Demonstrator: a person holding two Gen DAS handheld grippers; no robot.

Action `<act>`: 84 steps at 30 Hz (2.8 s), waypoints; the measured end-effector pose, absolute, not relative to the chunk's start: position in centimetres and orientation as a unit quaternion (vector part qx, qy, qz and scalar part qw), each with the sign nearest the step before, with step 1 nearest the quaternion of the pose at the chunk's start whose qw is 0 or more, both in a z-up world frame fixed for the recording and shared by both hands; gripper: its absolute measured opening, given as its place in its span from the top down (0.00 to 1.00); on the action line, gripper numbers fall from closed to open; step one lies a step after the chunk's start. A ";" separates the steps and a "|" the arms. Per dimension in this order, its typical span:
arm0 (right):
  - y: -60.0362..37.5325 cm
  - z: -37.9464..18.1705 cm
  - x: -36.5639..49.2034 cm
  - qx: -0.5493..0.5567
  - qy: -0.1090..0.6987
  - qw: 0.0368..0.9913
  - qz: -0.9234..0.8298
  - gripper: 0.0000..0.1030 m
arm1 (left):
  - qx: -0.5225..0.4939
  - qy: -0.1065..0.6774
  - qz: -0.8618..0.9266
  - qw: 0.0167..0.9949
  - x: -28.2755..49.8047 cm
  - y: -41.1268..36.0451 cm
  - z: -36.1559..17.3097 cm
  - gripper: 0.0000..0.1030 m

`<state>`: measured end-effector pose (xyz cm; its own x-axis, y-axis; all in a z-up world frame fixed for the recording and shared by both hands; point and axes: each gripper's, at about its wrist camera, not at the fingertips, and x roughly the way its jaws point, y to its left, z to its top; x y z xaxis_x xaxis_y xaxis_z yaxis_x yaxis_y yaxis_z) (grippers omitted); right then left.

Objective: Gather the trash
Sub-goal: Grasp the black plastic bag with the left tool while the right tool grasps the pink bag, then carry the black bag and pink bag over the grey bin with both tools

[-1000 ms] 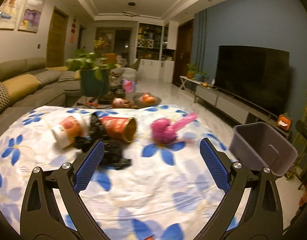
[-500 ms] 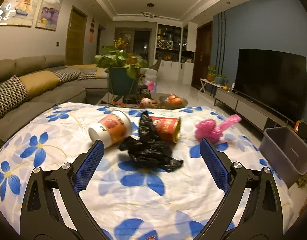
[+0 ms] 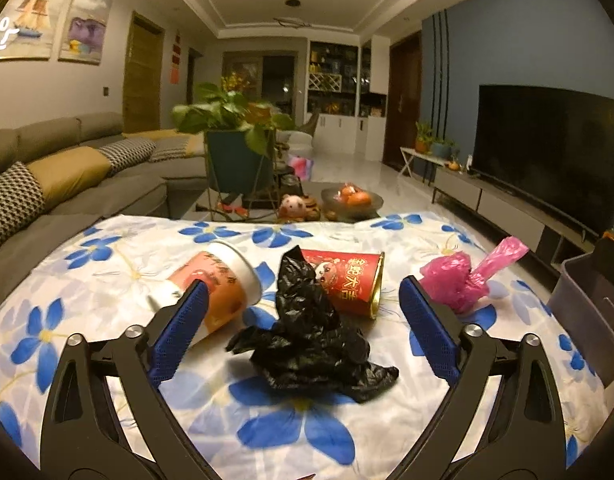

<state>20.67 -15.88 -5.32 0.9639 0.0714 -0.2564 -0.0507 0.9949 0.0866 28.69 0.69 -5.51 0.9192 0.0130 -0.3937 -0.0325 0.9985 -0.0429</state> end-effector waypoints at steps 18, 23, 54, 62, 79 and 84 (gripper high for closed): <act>-13.1 -7.5 28.0 0.015 0.166 0.986 0.014 0.13 | -0.084 0.271 -0.050 0.958 32.5 2.4 -9.0 0.89; -12.9 -7.8 29.5 0.029 0.182 0.983 0.010 0.13 | -0.093 0.232 -0.056 0.967 31.0 2.6 -8.3 0.94; -10.5 -9.4 30.5 -0.001 0.237 0.968 0.087 0.85 | -0.098 0.198 -0.027 0.975 28.9 2.6 -7.7 0.94; -12.7 -7.1 25.9 -0.004 0.201 0.976 0.084 0.86 | -0.104 0.208 -0.027 0.972 28.2 2.8 -7.3 0.94; -19.1 -3.4 17.3 -0.008 0.145 0.987 0.062 0.86 | -0.058 0.163 -0.065 0.983 21.9 -2.2 -2.1 0.94; -21.2 -2.9 15.6 -0.011 0.138 0.989 0.045 0.86 | -0.051 0.161 -0.090 0.982 21.1 -4.7 -1.5 0.94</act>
